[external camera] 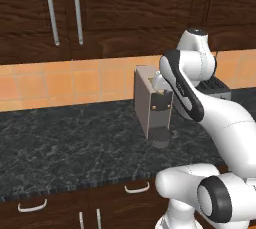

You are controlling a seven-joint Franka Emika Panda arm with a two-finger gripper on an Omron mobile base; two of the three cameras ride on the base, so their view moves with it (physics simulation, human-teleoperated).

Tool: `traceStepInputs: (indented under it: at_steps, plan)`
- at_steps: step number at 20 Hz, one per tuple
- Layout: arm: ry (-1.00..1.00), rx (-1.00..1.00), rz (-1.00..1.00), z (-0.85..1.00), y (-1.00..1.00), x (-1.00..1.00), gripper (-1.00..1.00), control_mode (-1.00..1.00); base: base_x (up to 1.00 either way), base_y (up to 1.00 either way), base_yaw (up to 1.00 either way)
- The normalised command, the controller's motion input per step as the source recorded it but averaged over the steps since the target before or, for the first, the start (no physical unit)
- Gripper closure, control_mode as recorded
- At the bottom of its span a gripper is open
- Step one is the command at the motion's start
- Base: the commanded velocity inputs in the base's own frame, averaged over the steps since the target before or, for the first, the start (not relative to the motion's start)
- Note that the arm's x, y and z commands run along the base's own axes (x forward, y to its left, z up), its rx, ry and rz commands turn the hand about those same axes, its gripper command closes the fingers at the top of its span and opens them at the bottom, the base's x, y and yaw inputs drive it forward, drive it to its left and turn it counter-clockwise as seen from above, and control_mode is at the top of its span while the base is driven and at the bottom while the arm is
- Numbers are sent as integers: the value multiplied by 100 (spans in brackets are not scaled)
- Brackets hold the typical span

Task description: Take a straw from the drawer in front and place it inside the glass cup on the dining counter.

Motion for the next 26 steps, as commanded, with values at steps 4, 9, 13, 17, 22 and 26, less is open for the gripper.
traceStepInputs:
  at_steps: [4, 9, 13, 17, 22, 26]
  plan:
    - [0, 0, 0, 0, 0, 0, -100, 100, -12, 3, 0]
    - [0, 0, 0, 0, 0, 0, -100, 100, -96, 3, 2]
    - [0, 0, 0, 0, 0, 0, -100, 100, -19, -11, 43]
    - [0, 0, 0, 0, 0, 0, -100, 100, 13, -37, 72]
    - [0, 0, 0, 0, 0, 0, -100, 100, 3, -42, 76]
    - [0, 0, 0, 0, 0, 0, -100, 100, -2, -55, 75]
